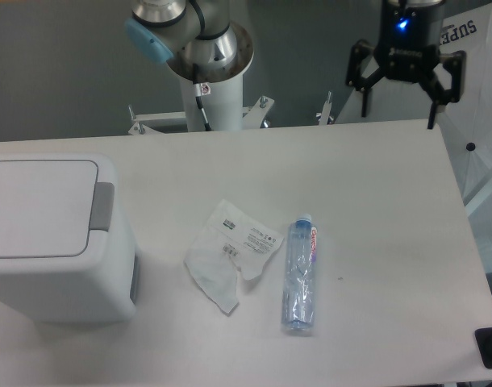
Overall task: Open the trash can
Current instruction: 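Move the open gripper across the table toward the white trash can lid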
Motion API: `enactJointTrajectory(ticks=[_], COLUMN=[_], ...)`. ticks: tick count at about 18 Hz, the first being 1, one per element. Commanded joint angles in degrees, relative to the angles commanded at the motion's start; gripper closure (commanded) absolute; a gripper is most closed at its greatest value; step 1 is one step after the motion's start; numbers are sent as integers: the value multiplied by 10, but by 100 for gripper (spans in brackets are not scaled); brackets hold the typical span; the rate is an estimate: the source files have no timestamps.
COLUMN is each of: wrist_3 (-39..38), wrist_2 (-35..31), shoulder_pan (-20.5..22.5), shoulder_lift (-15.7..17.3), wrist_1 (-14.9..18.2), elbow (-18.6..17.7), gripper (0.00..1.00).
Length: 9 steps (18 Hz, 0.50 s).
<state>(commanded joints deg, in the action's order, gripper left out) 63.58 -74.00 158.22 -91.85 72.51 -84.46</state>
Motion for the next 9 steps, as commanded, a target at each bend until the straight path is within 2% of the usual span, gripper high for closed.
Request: enactJointTrajectory(ticks=[9], wrist_3=[-266], wrist_2=[5], shoulder_pan=[-120], shoulder_lift=[-4], wrist_1=[-1], elbow=[0], gripper=[0])
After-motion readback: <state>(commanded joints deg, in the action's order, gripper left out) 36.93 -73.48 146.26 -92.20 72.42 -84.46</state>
